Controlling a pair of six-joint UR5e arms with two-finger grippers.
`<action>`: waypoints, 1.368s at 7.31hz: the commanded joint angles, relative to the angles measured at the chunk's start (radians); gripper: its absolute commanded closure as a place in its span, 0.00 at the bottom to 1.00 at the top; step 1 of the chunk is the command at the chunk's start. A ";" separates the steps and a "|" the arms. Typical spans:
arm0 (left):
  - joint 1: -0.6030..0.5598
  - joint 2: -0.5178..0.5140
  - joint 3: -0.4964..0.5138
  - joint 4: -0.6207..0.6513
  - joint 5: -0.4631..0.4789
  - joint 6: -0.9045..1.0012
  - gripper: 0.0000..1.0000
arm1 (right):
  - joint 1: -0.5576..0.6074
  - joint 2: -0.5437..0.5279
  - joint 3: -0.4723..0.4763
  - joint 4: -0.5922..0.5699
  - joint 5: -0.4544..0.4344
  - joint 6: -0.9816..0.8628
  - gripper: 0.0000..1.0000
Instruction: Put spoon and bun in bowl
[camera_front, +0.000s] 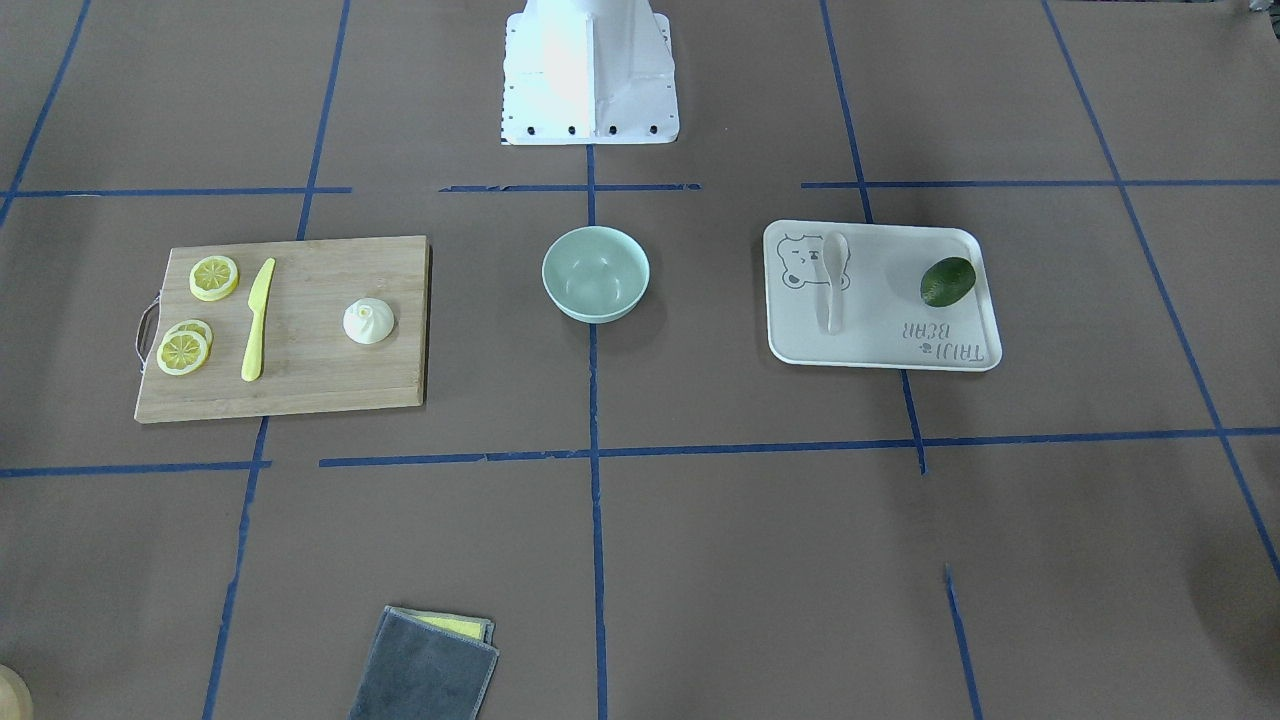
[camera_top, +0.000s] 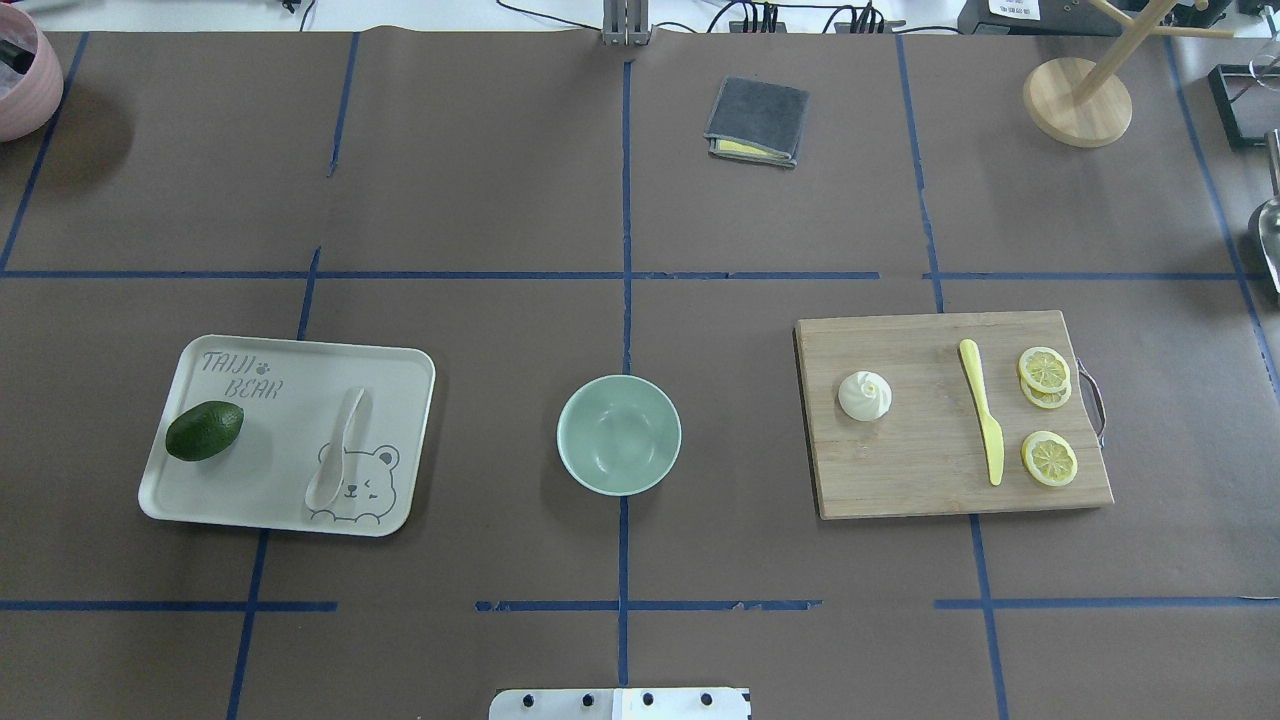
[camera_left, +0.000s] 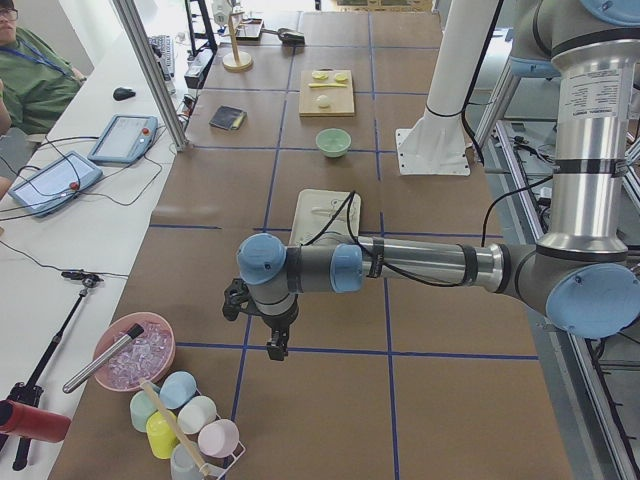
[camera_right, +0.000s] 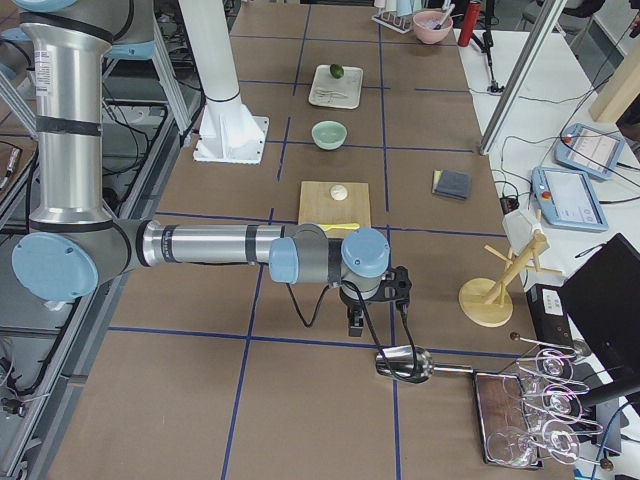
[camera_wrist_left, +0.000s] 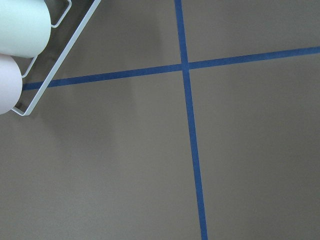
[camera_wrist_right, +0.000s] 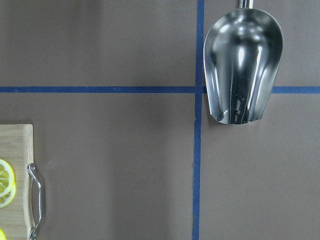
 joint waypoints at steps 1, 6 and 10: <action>-0.001 -0.007 -0.003 -0.002 0.000 -0.004 0.00 | 0.000 0.000 -0.001 0.002 0.000 0.005 0.00; 0.170 -0.069 -0.286 -0.043 0.018 -0.319 0.00 | -0.002 0.019 0.017 0.003 0.006 0.017 0.00; 0.451 -0.069 -0.379 -0.300 0.020 -0.777 0.00 | -0.006 0.051 0.017 0.000 0.011 0.020 0.00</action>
